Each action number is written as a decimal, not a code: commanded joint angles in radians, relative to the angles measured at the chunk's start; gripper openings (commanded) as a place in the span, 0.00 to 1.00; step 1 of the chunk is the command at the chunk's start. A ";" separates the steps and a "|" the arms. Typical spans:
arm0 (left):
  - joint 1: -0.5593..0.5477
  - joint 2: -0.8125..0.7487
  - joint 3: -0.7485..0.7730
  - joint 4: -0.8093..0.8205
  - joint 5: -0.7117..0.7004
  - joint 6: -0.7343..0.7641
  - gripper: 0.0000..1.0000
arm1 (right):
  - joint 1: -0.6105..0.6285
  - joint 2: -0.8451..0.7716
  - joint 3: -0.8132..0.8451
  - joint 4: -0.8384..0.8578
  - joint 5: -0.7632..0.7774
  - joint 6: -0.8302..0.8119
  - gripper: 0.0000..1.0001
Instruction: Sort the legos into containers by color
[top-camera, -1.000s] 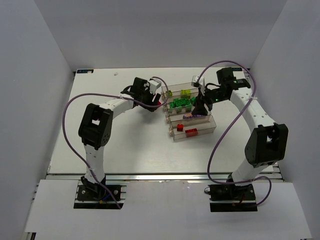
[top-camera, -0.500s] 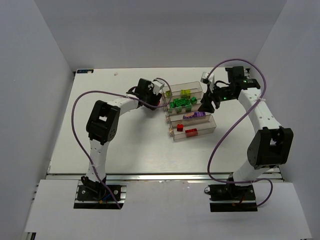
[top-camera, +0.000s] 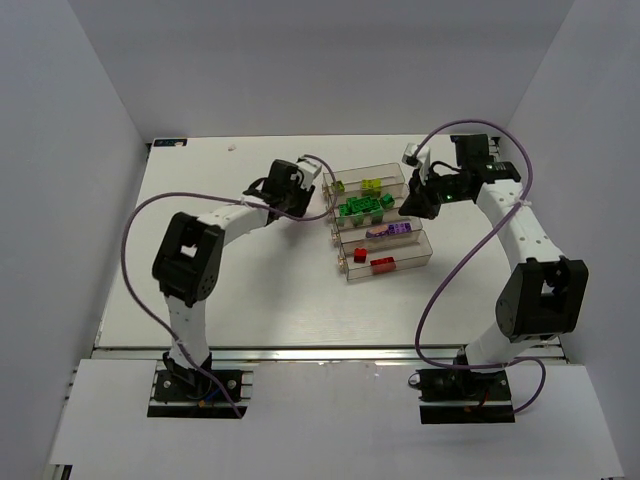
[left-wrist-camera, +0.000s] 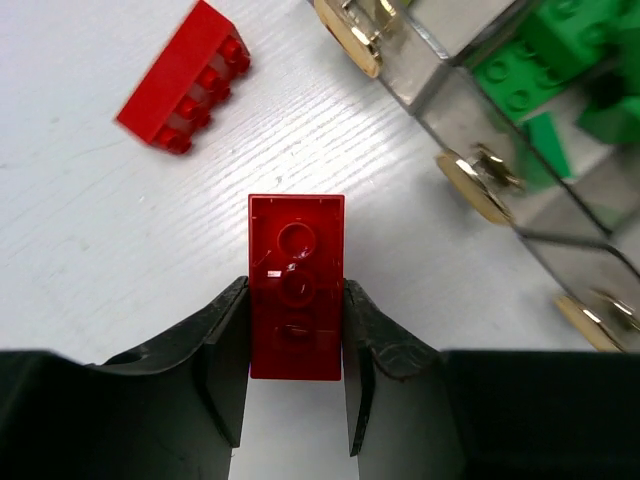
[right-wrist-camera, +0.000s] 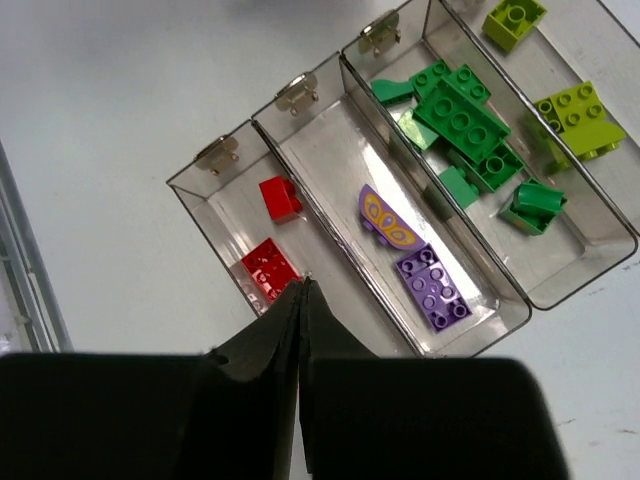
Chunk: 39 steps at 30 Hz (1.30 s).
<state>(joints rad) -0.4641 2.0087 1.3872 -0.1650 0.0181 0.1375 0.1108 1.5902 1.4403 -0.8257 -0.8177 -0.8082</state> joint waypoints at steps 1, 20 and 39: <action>0.005 -0.224 -0.054 0.002 0.061 -0.084 0.06 | -0.003 -0.032 -0.021 0.083 0.048 0.098 0.00; -0.278 -0.171 -0.025 0.156 0.378 -0.246 0.12 | -0.022 -0.056 -0.021 0.169 0.104 0.202 0.13; -0.363 -0.024 0.095 0.051 0.330 -0.211 0.51 | -0.080 -0.104 -0.092 0.211 0.097 0.227 0.27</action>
<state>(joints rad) -0.8234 1.9934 1.4433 -0.0986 0.3698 -0.0856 0.0364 1.5116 1.3510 -0.6464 -0.7063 -0.5922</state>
